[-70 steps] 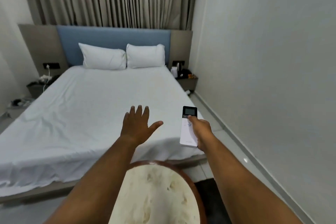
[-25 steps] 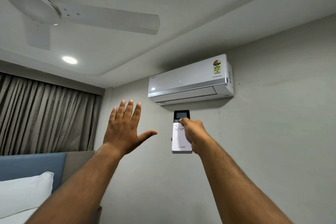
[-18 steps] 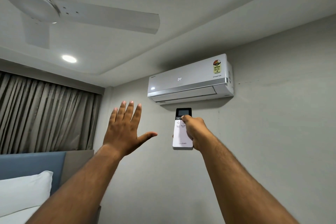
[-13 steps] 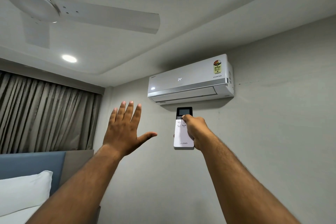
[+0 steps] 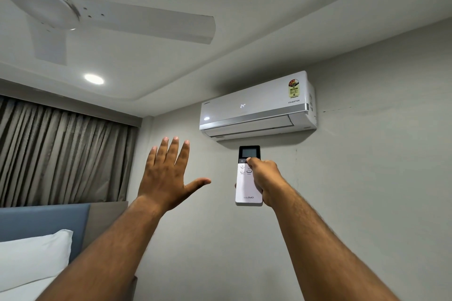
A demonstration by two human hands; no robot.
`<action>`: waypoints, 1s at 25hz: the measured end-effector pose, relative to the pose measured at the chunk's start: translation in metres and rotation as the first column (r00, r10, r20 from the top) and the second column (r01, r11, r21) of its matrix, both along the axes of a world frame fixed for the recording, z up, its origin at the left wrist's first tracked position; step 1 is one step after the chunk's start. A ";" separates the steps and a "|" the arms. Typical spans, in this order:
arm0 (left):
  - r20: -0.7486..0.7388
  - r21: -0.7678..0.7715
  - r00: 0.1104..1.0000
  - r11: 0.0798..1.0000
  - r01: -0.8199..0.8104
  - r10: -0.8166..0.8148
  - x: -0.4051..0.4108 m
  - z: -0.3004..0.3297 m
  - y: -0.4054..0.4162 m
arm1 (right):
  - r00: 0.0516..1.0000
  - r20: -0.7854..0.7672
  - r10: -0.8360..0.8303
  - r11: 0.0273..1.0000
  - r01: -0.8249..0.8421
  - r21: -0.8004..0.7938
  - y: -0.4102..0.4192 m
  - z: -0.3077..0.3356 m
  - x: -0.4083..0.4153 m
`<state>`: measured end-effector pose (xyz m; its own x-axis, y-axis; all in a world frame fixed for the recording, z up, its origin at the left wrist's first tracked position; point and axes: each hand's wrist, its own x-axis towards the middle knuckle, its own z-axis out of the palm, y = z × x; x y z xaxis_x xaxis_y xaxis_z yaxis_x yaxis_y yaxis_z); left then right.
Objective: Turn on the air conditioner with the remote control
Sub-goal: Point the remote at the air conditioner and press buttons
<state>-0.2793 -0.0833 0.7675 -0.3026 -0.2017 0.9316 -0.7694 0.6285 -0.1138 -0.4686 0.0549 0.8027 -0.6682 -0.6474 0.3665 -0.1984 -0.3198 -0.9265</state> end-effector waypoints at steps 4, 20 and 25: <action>-0.003 0.001 1.000 1.000 -0.002 0.002 -0.002 0.000 -0.002 | 1.000 0.005 0.009 1.000 -0.009 -0.008 -0.002 -0.003 -0.002; 0.003 0.007 1.000 1.000 -0.005 0.005 -0.003 0.003 -0.001 | 1.000 0.004 0.012 0.999 -0.012 -0.033 -0.001 0.000 -0.003; 0.000 0.007 1.000 1.000 -0.002 0.002 -0.003 0.002 0.001 | 1.000 -0.007 0.015 1.000 -0.015 -0.022 0.001 -0.001 0.001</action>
<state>-0.2819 -0.0824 0.7692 -0.3023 -0.2092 0.9300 -0.7708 0.6277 -0.1094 -0.4681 0.0562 0.8018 -0.6560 -0.6490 0.3853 -0.1993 -0.3434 -0.9178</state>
